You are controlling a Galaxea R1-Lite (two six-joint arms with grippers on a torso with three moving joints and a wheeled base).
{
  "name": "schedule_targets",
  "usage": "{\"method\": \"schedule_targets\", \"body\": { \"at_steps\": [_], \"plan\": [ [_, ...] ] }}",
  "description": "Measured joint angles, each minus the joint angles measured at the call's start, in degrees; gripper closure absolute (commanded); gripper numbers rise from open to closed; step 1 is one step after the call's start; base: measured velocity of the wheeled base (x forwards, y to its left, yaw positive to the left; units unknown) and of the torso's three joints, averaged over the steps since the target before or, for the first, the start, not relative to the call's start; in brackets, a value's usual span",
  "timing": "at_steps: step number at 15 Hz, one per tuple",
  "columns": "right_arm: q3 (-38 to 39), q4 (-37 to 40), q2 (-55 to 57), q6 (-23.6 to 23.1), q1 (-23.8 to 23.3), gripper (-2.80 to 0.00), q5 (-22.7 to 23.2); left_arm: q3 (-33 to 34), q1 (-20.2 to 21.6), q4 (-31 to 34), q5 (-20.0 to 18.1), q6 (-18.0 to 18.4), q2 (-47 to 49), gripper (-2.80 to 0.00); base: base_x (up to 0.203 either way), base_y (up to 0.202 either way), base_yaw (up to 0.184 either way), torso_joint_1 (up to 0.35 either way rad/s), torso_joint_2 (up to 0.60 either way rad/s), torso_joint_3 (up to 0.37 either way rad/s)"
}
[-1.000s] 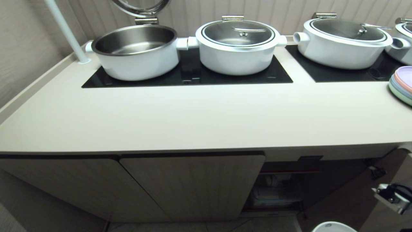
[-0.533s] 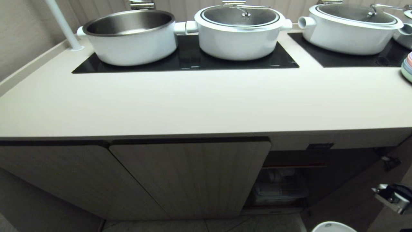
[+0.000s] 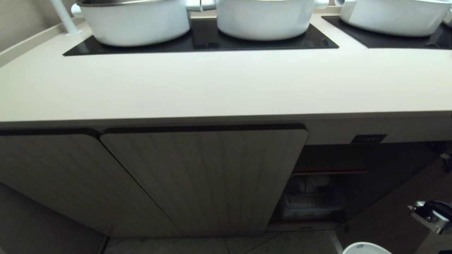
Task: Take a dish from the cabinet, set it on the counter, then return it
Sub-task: Put it back into the cabinet
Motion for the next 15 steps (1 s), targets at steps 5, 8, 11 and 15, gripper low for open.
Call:
{"method": "schedule_targets", "body": {
  "at_steps": [5, 8, 11, 15],
  "plan": [
    [-0.02, 0.0, 0.0, 0.01, 0.0, 0.0, -0.04, 0.0, 0.0, 0.0, 0.02, -0.02, 0.0, 0.0, 0.0, 0.0, 0.0, -0.202, 0.48, 0.286],
    [-0.02, -0.02, 0.02, -0.02, 0.0, 0.0, -0.02, 0.0, 0.0, 0.01, 0.05, -0.01, 0.0, 0.0, 0.0, 0.0, 0.0, -0.177, 0.47, 0.29],
    [0.05, -0.05, 0.02, -0.01, 0.0, 0.0, -0.01, -0.02, 0.0, 0.0, 0.04, -0.02, 0.0, 0.0, 0.0, 0.0, 0.0, -0.157, 0.46, 0.295],
    [0.11, 0.0, 0.1, -0.04, 0.0, 0.0, -0.02, 0.0, 0.0, 0.02, 0.02, -0.02, 0.0, 0.0, 0.0, 0.0, 0.0, -0.136, 0.45, 0.313]
  ]
}}
